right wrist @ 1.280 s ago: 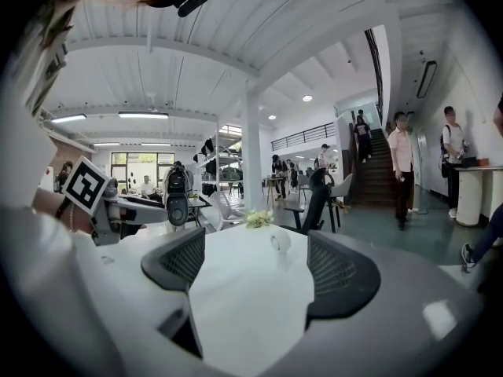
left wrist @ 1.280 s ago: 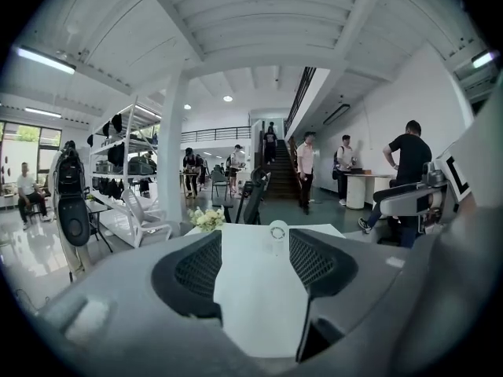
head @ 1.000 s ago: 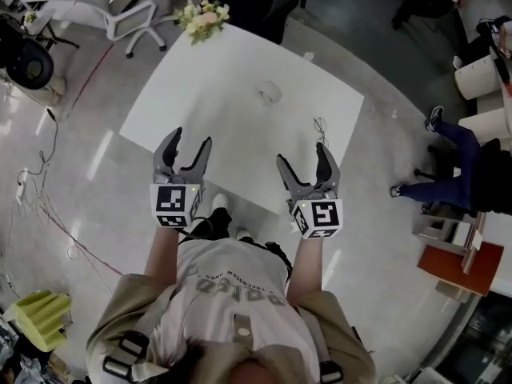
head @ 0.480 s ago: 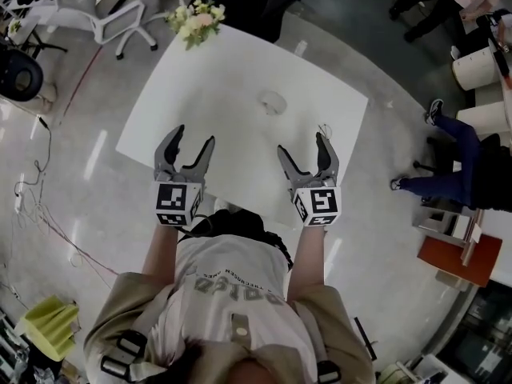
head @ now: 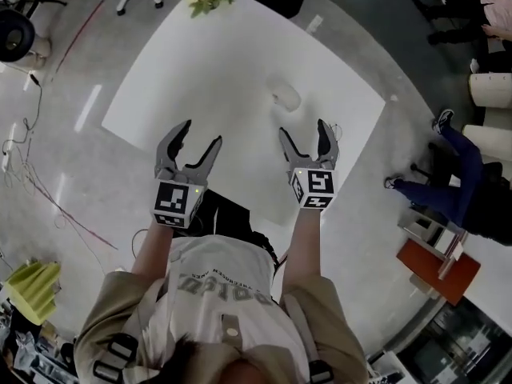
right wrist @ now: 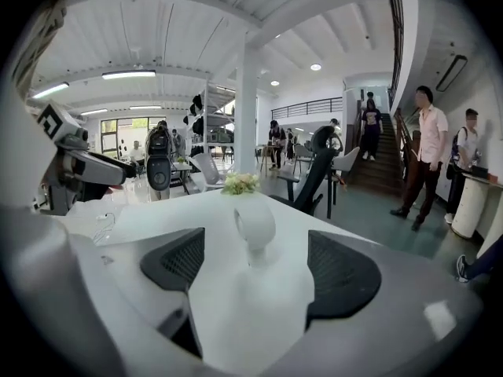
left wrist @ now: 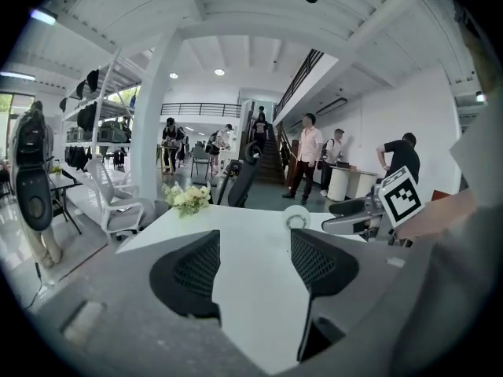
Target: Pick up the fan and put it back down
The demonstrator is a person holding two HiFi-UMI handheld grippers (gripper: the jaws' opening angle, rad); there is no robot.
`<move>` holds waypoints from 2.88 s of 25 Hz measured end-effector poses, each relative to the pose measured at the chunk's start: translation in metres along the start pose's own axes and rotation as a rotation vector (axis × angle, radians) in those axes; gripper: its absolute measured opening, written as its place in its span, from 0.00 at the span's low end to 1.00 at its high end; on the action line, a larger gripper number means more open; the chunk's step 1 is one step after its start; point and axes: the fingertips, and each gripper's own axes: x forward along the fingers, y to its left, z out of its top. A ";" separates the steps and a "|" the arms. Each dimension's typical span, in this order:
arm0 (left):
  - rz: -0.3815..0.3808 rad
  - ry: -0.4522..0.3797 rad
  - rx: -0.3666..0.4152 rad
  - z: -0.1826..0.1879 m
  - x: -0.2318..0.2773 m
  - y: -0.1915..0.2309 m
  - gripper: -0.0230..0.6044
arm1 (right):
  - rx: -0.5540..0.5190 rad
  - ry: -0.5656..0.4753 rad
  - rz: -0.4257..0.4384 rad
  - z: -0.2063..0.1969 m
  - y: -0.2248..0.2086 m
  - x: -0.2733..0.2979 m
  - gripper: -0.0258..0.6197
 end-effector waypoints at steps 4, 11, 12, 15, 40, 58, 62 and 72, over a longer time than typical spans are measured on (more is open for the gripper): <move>0.006 0.024 -0.030 -0.018 0.009 -0.003 0.50 | -0.014 0.071 0.029 -0.021 -0.008 0.034 0.64; 0.033 0.053 -0.074 -0.044 0.017 -0.010 0.50 | -0.044 0.155 0.097 -0.058 -0.007 0.074 0.64; 0.036 0.055 -0.080 -0.047 0.017 -0.010 0.50 | -0.047 0.163 0.102 -0.062 -0.006 0.078 0.64; 0.044 0.060 -0.093 -0.057 0.016 -0.008 0.50 | -0.053 0.188 0.119 -0.072 -0.002 0.091 0.64; 0.122 0.116 -0.152 -0.095 0.006 0.007 0.50 | -0.101 0.255 0.135 -0.085 0.002 0.140 0.52; 0.138 0.131 -0.160 -0.101 0.005 0.021 0.50 | -0.077 0.242 0.132 -0.082 0.001 0.141 0.47; 0.142 0.116 -0.184 -0.102 0.004 0.022 0.50 | -0.072 0.234 0.118 -0.082 0.000 0.140 0.42; 0.136 0.134 -0.159 -0.102 0.003 0.023 0.50 | -0.095 0.231 0.086 -0.081 -0.002 0.139 0.30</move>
